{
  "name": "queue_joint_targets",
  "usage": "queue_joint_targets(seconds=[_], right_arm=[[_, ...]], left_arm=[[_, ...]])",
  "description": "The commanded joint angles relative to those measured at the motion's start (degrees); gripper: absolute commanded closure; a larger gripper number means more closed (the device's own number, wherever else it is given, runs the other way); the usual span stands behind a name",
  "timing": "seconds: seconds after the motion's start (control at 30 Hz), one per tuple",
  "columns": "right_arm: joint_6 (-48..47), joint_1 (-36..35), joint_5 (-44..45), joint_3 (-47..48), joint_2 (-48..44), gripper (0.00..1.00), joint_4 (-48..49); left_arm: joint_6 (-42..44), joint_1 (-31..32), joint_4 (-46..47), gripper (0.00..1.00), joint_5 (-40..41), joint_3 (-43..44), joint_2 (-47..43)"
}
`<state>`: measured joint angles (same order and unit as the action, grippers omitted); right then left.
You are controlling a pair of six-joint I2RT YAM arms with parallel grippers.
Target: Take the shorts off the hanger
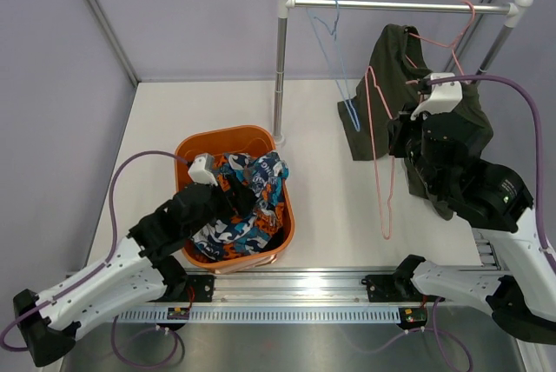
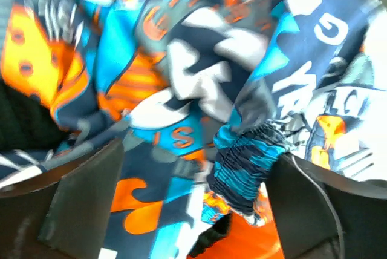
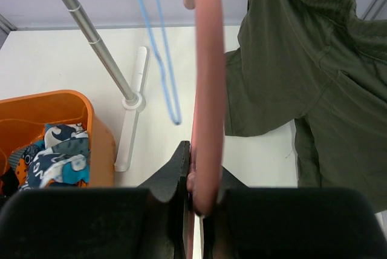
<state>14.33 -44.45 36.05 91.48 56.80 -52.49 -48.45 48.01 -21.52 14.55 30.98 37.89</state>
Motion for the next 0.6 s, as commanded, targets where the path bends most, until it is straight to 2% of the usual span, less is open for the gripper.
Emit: queue_joint_targets(seconds=[0.0,0.03,0.17,0.3,0.4,0.57], right_arm=[[-5.3,0.5,-2.5,1.8,1.7,1.00,4.5],[-6.6,1.0,-5.4,1.5,2.3,1.00,5.8],[-10.7,10.4,-18.4,1.8,4.4,1.00,10.9],[-15.5,16.3,-24.3,2.8,6.7,1.00,16.4],[-15.5,21.7,-28.7,6.8,10.3,1.00,17.0],[-15.1,25.4,-35.8,11.7,16.5,1.00,19.6]], left_arm=[[7.9,0.1,-2.6,0.01,0.2,7.7,-2.0],[9.0,0.1,-4.7,0.01,0.5,9.2,-1.9],[14.8,0.1,-8.9,0.01,4.2,15.6,-2.3],[20.4,0.1,-10.0,0.01,5.1,18.0,-4.0],[22.1,0.1,-12.0,0.01,5.9,19.2,-4.3],[23.0,0.1,-13.1,0.01,4.3,17.4,-6.5]])
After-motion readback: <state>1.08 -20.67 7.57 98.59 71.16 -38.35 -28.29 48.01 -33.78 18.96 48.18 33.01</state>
